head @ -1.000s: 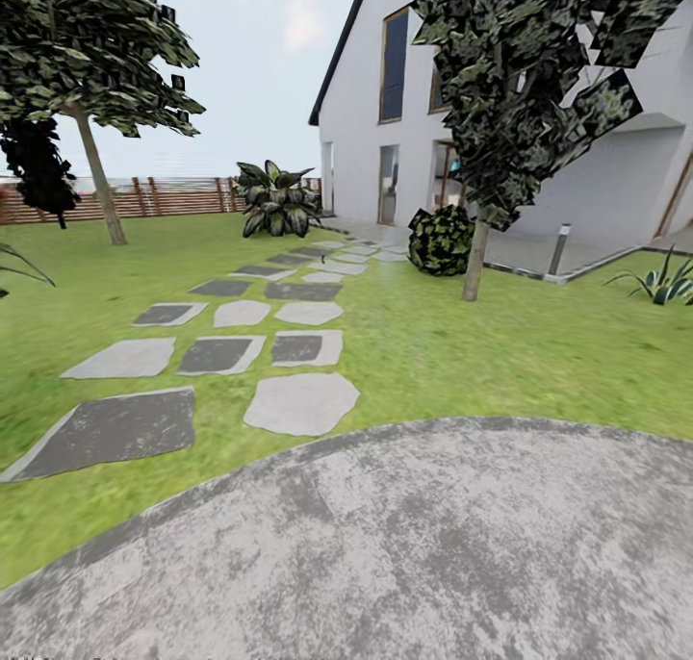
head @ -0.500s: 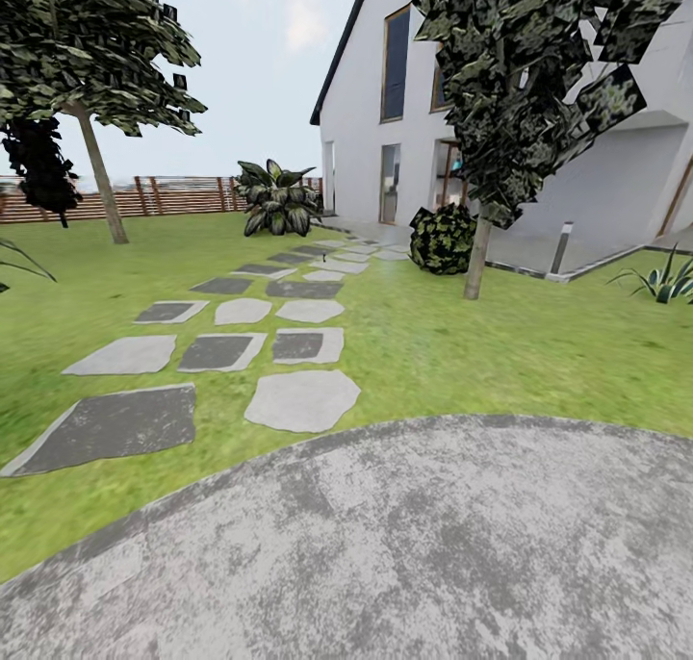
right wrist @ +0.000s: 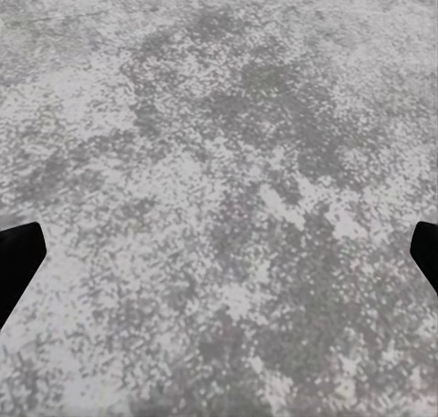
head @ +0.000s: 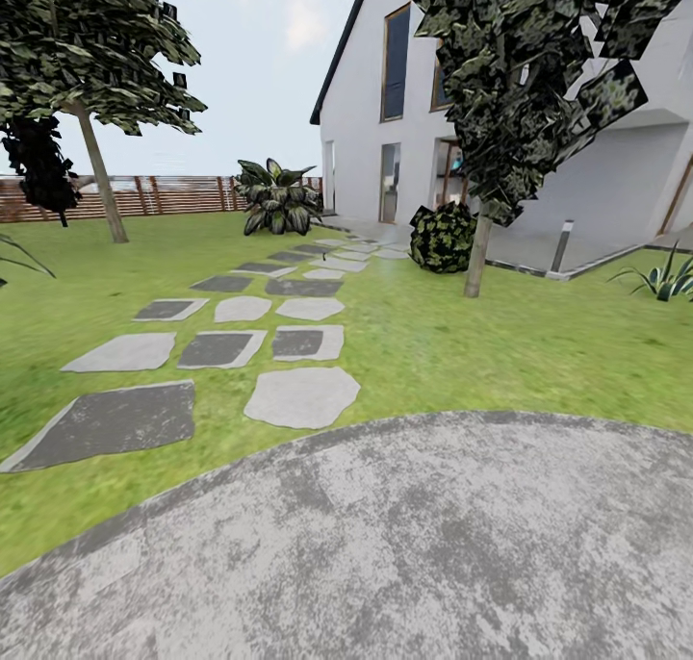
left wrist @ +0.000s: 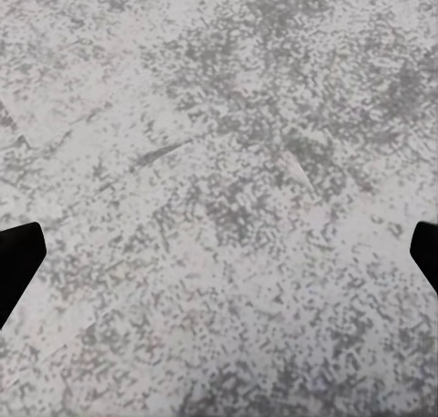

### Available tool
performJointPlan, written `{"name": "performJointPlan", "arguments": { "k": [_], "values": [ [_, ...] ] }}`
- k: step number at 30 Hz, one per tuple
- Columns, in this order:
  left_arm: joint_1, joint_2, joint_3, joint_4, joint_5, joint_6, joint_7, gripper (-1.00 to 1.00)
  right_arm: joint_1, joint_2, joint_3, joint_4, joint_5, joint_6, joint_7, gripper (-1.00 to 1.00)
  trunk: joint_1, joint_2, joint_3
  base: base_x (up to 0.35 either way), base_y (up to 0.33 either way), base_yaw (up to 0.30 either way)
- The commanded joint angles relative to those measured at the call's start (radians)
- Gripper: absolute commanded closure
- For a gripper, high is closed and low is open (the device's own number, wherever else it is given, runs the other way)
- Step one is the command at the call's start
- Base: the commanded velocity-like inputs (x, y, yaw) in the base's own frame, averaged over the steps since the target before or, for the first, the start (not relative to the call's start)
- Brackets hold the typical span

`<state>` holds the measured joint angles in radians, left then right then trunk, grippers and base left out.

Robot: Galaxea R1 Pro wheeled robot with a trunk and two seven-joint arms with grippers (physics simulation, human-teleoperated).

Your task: In the garden, pick up the pesticide atomizer on the floor and spray pesticide onto both trees until each tree trunk is fully covered.

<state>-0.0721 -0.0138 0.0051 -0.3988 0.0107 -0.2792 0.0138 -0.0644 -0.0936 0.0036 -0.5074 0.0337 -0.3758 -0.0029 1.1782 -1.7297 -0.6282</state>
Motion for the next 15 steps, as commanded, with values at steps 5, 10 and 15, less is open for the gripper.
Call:
{"name": "performJointPlan", "arguments": {
  "k": [5, 10, 15],
  "values": [
    [0.0, 0.0, 0.001, 0.0, 0.0, 0.0, 0.0, -1.0, 0.0, 0.0, 0.0, 0.0, 0.0, 0.0, 0.0, -1.0, 0.019, -0.035, -0.016, 0.0, 0.0, 0.0],
    [0.0, 0.0, 0.001, 0.0, 0.0, 0.0, 0.0, -1.0, 0.0, 0.0, 0.0, 0.0, 0.0, 0.0, 0.0, -1.0, 0.038, -0.07, -0.031, 0.0, 0.0, 0.0],
    [0.0, 0.0, 0.001, 0.0, 0.0, 0.0, 0.0, -1.0, 0.0, 0.0, 0.0, 0.0, 0.0, 0.0, 0.0, -1.0, 0.058, -0.105, -0.049, 0.0, 0.0, 0.0]
  ]
}}
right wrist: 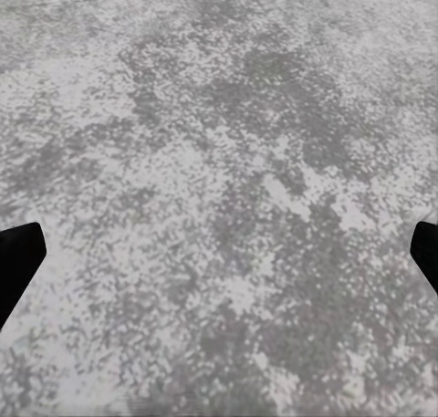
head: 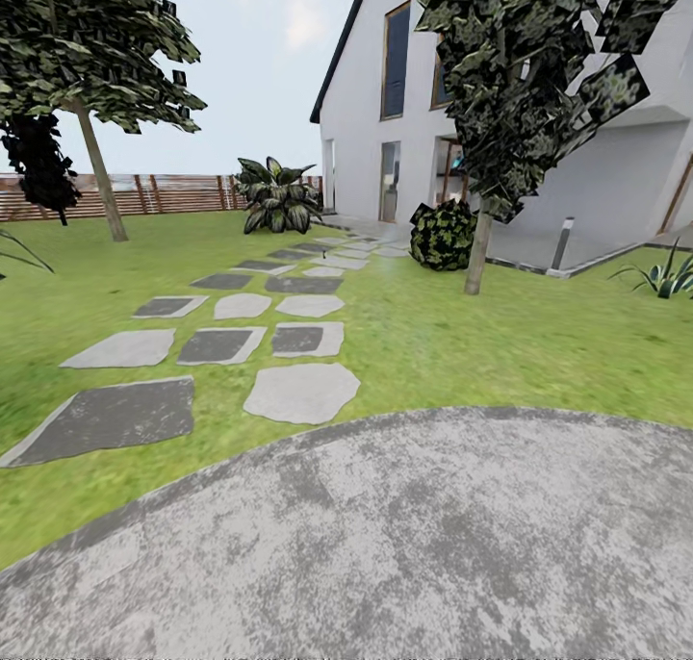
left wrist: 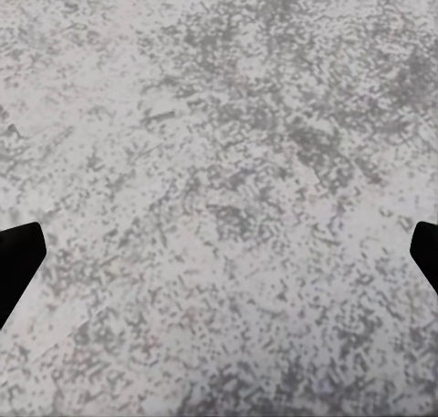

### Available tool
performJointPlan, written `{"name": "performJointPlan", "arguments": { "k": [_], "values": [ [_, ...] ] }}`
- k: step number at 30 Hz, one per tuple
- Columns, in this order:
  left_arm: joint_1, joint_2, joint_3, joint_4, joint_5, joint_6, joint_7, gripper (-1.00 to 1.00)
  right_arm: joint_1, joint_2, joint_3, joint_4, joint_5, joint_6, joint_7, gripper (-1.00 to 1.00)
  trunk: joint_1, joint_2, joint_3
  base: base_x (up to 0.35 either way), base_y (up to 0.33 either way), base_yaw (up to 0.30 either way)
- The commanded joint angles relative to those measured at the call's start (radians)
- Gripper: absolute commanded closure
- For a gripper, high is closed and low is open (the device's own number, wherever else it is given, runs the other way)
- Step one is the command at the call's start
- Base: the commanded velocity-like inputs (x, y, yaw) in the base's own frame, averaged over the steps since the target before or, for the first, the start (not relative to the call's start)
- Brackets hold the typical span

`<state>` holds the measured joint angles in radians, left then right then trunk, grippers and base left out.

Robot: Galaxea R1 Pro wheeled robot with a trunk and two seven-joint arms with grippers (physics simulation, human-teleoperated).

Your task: In the garden, pick up the pesticide atomizer on the floor and spray pesticide onto both trees until each tree trunk is fully covered.

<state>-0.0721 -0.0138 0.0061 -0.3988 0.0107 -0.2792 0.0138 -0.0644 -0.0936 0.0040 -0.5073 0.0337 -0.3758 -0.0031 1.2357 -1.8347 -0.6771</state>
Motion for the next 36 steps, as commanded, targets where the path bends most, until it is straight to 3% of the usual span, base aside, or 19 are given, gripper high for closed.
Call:
{"name": "performJointPlan", "arguments": {
  "k": [1, 17, 30, 36],
  "values": [
    [0.0, 0.0, 0.0, 0.0, 0.0, 0.0, 0.0, -1.0, 0.0, 0.0, 0.0, 0.0, 0.0, 0.0, 0.0, -1.0, 0.004, -0.007, -0.004, 0.0, 0.0, 0.0],
    [0.0, 0.0, 0.0, 0.0, 0.0, 0.0, 0.0, -1.0, 0.0, 0.0, 0.0, 0.001, 0.0, 0.0, 0.0, -1.0, 0.065, -0.119, -0.079, 0.0, 0.0, 0.0],
    [0.0, 0.0, 0.001, 0.0, 0.0, 0.001, 0.001, -1.0, 0.0, 0.0, 0.001, 0.001, 0.0, 0.0, 0.0, -1.0, 0.065, -0.119, -0.095, 0.005, 0.0, 0.0],
    [0.0, 0.001, 0.001, 0.0, 0.0, 0.002, 0.001, -1.0, 0.0, 0.0, 0.001, 0.001, 0.0, 0.0, 0.0, -1.0, 0.065, -0.119, -0.096, 0.25, 0.0, 0.0]
  ]
}}
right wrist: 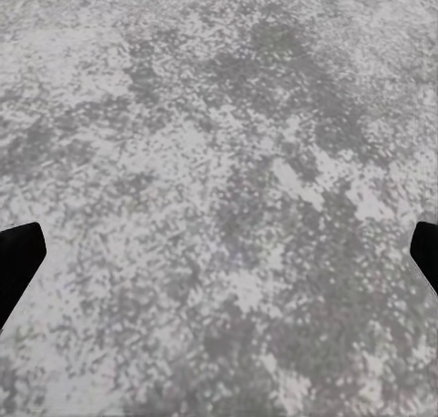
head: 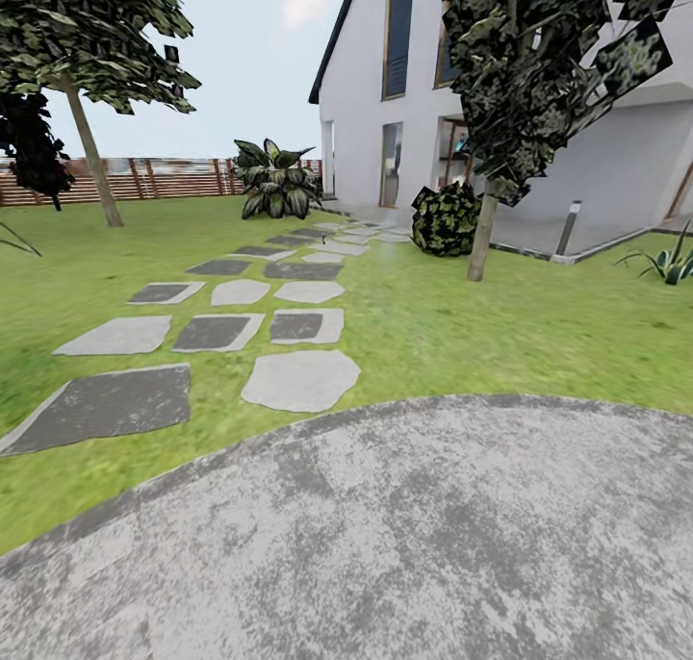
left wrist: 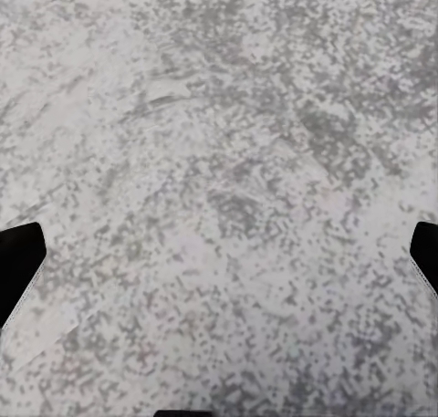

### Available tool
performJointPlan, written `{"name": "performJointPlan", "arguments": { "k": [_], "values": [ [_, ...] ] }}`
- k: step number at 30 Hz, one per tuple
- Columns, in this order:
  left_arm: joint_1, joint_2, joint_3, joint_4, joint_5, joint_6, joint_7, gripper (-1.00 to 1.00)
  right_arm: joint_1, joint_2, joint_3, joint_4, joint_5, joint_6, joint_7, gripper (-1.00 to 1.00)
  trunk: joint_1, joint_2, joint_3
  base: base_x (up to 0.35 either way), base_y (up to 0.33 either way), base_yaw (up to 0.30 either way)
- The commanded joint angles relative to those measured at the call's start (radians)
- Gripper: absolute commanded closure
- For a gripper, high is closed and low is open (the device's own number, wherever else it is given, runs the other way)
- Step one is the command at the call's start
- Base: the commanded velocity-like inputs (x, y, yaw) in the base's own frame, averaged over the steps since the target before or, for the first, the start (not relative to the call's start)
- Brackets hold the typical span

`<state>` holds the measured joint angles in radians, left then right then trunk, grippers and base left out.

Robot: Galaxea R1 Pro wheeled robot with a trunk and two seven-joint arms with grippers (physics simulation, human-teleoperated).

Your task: In the garden, pick up the pesticide atomizer on the floor and spray pesticide onto both trees until each tree trunk is fully covered.

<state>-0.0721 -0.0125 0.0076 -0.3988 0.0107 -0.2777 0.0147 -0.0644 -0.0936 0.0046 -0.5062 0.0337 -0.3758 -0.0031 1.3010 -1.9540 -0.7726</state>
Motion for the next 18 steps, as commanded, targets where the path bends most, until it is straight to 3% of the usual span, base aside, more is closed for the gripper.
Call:
{"name": "performJointPlan", "arguments": {
  "k": [1, 18],
  "values": [
    [0.0, 0.0, 0.0, 0.0, 0.0, 0.0, 0.0, -1.0, 0.0, 0.0, 0.0, 0.0, 0.0, 0.0, 0.0, -1.0, 0.0, 0.0, 0.0, 0.32, 0.0, 0.0],
    [0.0, 0.0, 0.0, 0.018, 0.001, 0.0, 0.0, -1.0, 0.0, 0.0, 0.0, 0.0, 0.0, 0.0, 0.0, -1.0, 0.0, 0.0, -0.001, 0.337, 0.0, 0.001]
  ]
}}
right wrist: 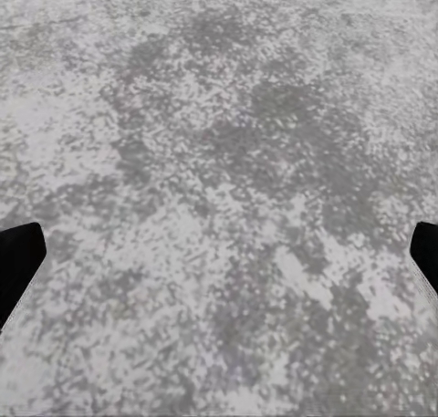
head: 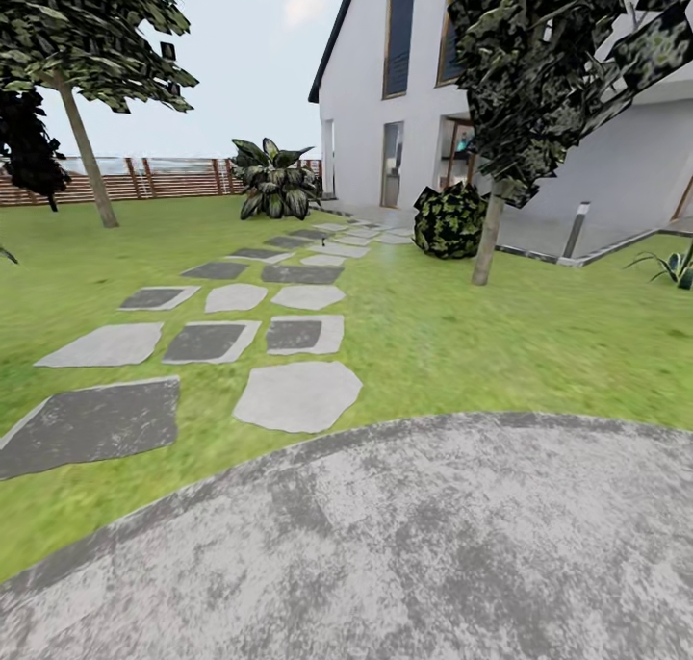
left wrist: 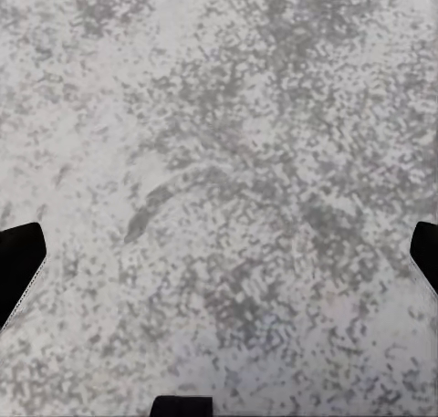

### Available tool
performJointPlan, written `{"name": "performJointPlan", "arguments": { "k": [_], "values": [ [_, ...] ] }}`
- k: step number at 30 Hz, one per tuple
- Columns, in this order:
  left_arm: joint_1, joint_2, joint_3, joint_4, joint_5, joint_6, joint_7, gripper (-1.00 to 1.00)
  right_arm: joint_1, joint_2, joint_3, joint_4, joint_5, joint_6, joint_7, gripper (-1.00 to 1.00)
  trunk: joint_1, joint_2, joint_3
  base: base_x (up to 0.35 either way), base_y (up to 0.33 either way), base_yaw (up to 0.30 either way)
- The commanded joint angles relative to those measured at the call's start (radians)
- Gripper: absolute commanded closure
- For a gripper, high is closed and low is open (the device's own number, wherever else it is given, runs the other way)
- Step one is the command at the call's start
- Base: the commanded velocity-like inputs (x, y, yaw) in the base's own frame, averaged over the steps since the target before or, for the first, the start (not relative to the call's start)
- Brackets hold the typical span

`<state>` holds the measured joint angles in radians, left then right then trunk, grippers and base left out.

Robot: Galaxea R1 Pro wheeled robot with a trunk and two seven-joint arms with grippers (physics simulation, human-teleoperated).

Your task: In the garden, pick up the pesticide atomizer on the floor and spray pesticide onto both trees until each tree trunk is fully covered.

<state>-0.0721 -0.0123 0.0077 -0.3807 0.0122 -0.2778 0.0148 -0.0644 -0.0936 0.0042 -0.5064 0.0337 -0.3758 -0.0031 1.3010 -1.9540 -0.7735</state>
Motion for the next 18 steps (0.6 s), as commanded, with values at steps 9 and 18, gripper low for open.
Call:
{"name": "performJointPlan", "arguments": {
  "k": [9, 18],
  "values": [
    [0.0, 0.0, -0.002, 0.0, 0.0, 0.001, -0.002, -1.0, 0.0, 0.0, 0.0, 0.0, 0.0, 0.0, 0.0, -1.0, 0.0, 0.0, -0.011, 0.34, 0.0, 0.106],
    [0.0, 0.0, -0.005, 0.007, 0.0, 0.003, -0.012, -1.0, 0.0, 0.0, 0.0, 0.0, 0.0, 0.0, 0.0, -1.0, 0.0, 0.0, -0.024, 0.34, 0.0, 0.159]
  ]
}}
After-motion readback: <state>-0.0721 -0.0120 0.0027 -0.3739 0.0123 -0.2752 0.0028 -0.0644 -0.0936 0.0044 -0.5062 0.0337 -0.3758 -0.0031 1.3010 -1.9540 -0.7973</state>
